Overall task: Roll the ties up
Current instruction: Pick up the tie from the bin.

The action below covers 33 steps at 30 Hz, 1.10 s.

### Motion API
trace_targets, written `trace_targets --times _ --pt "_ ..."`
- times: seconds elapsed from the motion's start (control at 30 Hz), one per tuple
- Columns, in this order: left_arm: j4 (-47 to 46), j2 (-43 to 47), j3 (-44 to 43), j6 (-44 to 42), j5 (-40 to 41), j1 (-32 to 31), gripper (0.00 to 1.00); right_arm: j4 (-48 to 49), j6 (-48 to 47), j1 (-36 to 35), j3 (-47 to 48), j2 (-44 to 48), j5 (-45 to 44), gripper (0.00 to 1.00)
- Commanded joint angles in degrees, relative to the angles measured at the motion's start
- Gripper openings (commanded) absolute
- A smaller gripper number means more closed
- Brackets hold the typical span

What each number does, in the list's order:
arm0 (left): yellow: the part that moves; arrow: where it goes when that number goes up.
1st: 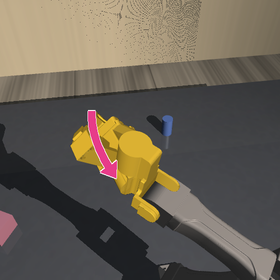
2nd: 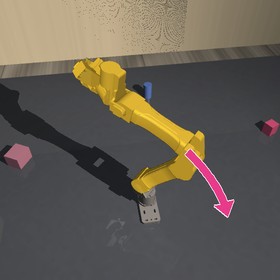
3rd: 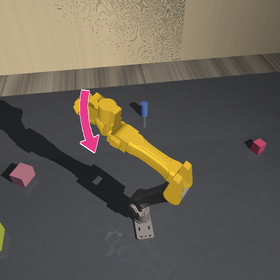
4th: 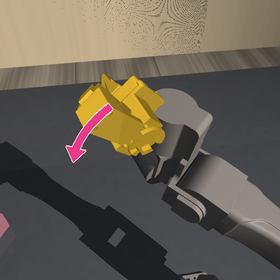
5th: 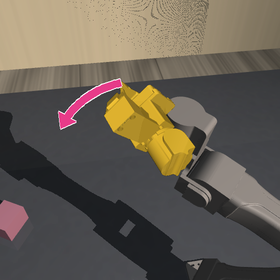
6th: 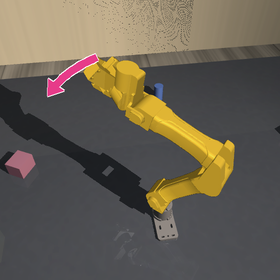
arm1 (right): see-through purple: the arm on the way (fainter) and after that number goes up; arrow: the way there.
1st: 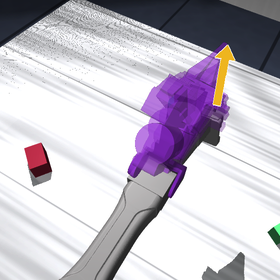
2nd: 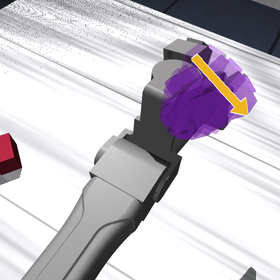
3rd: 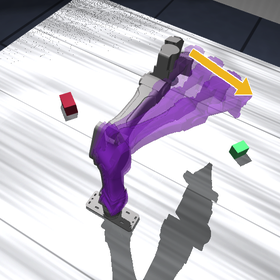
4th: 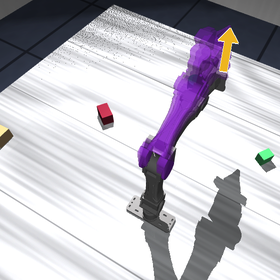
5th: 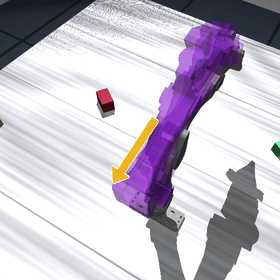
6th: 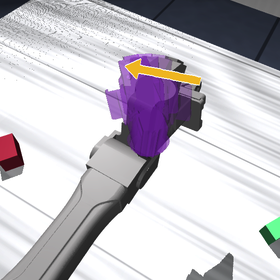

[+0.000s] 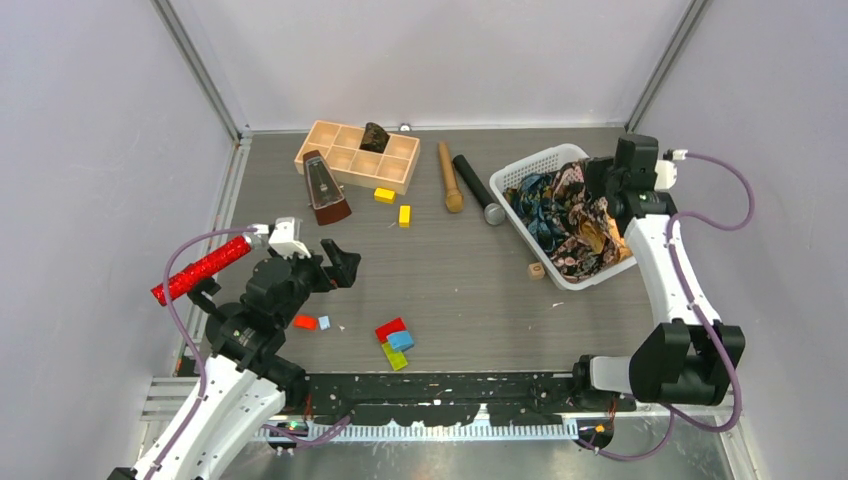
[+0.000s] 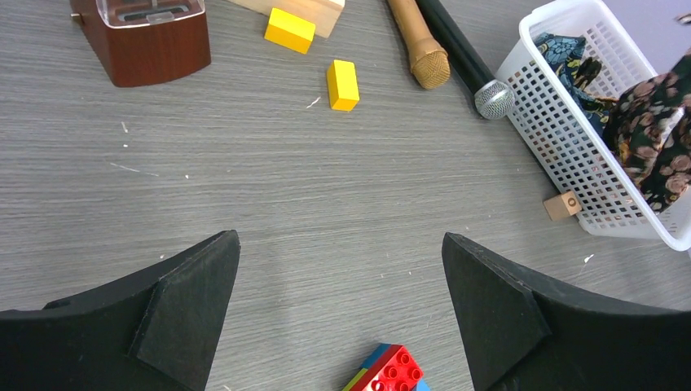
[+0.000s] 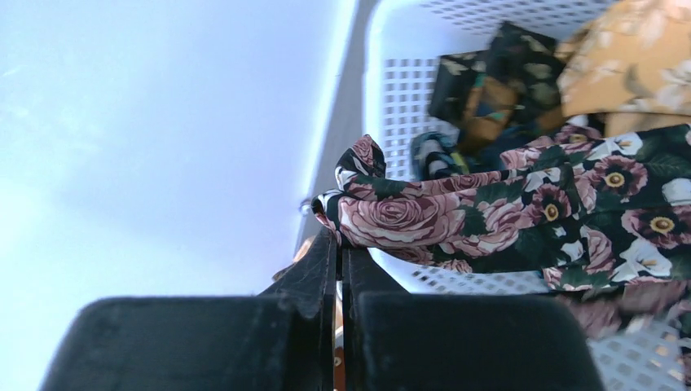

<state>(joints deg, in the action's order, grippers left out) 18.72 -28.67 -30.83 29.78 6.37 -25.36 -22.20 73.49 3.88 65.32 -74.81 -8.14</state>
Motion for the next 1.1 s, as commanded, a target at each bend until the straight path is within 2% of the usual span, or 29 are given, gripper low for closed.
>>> trace_targets --times 0.0,0.37,0.73,1.07 --pt "-1.4 -0.1 -2.5 0.4 -0.3 0.3 0.98 0.1 -5.4 -0.4 4.9 2.1 5.1 0.00" --pt "-1.2 0.4 -2.8 0.3 0.0 0.3 0.98 -0.9 -11.7 -3.6 14.8 2.2 12.9 0.00" --pt "-1.3 0.6 -3.0 0.3 0.0 0.3 0.98 -5.9 -19.5 -13.6 27.3 -0.1 12.9 0.00" --pt "0.0 1.3 -4.6 0.2 -0.1 0.2 0.98 -12.9 -25.8 -25.6 45.6 -7.5 10.9 0.01"
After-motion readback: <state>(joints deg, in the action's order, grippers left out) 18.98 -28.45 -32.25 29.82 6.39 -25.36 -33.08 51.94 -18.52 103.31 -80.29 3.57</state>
